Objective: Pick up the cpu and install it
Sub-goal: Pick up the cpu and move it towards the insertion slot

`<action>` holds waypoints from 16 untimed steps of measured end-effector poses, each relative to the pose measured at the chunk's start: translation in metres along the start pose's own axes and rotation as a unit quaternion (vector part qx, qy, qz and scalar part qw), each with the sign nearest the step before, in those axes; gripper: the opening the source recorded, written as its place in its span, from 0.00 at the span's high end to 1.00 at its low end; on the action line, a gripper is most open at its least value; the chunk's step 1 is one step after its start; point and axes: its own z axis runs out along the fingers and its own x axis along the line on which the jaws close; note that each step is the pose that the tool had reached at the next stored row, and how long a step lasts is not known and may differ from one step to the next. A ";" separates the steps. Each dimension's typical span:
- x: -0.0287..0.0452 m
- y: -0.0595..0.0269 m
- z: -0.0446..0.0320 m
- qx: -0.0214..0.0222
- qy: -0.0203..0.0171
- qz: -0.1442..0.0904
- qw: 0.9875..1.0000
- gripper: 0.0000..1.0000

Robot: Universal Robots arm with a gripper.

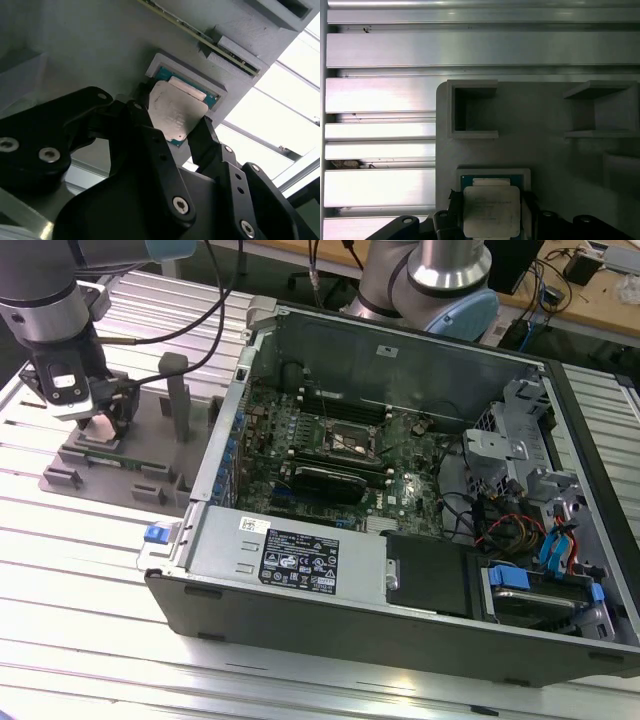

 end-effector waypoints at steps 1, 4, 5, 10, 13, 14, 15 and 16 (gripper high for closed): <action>0.0000 0.0000 0.0000 0.000 0.000 0.000 1.000 0.45; 0.0000 0.0000 -0.0001 0.000 0.000 0.000 1.000 0.45; 0.0000 0.0000 -0.0001 0.000 0.000 0.000 1.000 0.45; -0.0003 0.0009 -0.0159 0.000 0.000 0.000 1.000 0.45; -0.0006 0.0015 -0.0281 0.000 0.000 0.000 1.000 0.45; -0.0007 0.0017 -0.0313 0.000 0.000 0.000 1.000 0.45; -0.0008 0.0023 -0.0390 0.001 0.000 0.000 1.000 0.45; -0.0010 0.0029 -0.0468 0.001 0.000 0.000 1.000 0.45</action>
